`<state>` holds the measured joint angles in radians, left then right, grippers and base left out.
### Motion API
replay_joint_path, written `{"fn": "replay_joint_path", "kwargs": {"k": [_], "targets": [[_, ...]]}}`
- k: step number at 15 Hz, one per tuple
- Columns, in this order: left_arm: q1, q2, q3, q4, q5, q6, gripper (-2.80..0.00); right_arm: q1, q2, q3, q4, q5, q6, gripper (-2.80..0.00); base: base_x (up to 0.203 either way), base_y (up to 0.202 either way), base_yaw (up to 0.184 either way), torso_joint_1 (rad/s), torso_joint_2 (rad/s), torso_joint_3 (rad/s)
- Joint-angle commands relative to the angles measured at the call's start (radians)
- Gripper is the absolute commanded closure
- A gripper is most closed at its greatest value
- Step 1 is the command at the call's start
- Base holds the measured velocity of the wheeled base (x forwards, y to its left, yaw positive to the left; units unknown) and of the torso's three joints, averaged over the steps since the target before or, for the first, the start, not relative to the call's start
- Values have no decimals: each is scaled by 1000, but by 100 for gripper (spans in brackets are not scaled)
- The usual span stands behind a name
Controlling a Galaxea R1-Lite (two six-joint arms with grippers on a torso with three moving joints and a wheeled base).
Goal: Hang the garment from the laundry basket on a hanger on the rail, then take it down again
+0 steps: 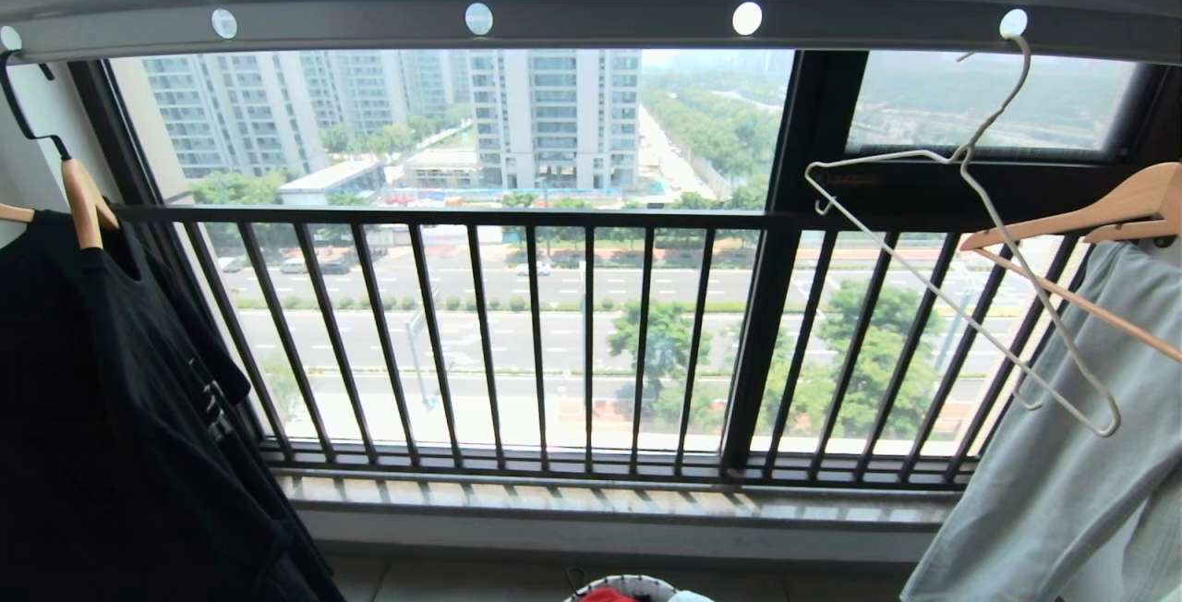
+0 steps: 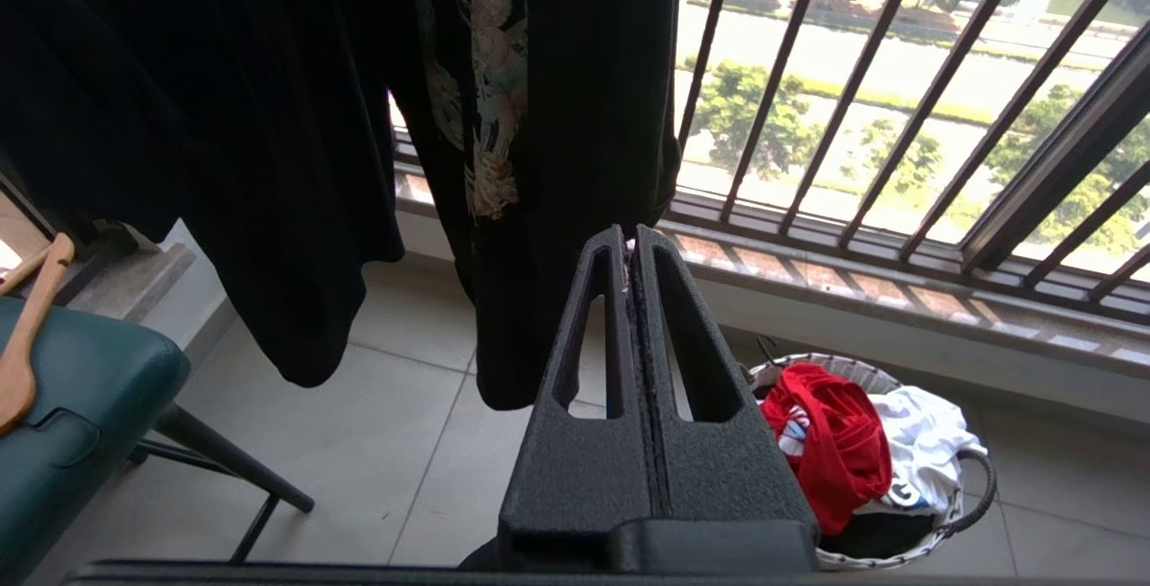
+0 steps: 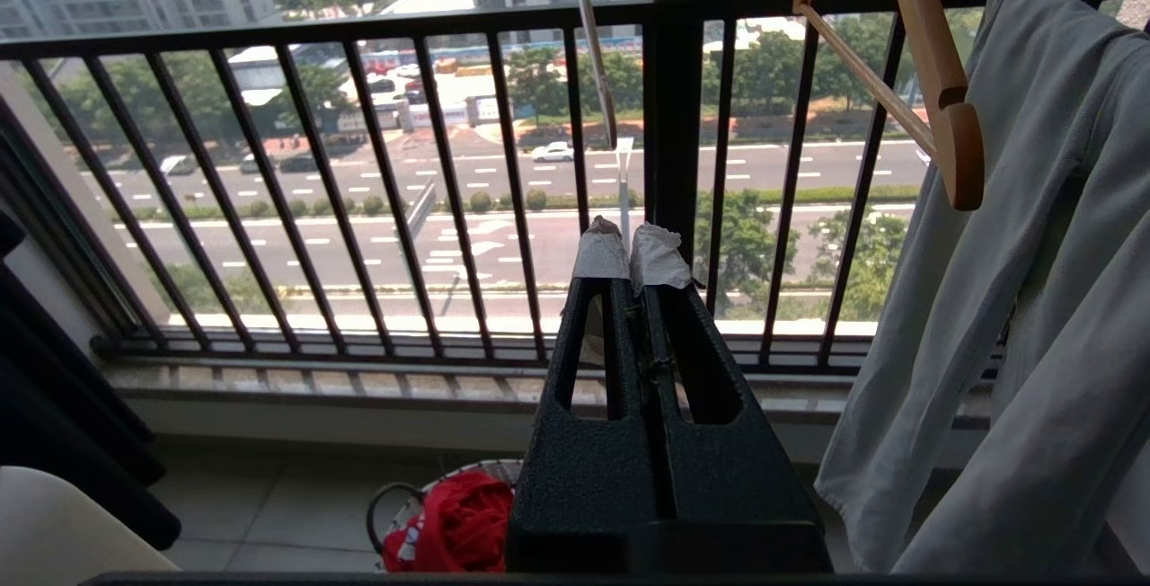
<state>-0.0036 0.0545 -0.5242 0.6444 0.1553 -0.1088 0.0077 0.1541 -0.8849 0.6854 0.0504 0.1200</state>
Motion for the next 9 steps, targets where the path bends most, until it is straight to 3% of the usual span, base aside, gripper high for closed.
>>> {"fn": "replay_joint_path", "kwargs": {"k": [1,3,5,6,9], "targets": [[4,-53,143,-66,-6,-11,0,-3,-92,137,-16,5,-41,0,0,0,0,0,0,0],[4,-53,300,-296,-27,11,0,-3,-138,270,-123,5,-93,0,0,0,0,0,0,0],[4,-53,450,-544,-54,71,0,-3,-149,424,-323,0,-105,0,0,0,0,0,0,0],[4,-53,490,-605,-84,93,0,-3,-152,508,-427,-2,-110,0,0,0,0,0,0,0],[4,-52,514,-614,-99,109,0,-3,-154,728,-625,-5,-150,0,0,0,0,0,0,0]]}}
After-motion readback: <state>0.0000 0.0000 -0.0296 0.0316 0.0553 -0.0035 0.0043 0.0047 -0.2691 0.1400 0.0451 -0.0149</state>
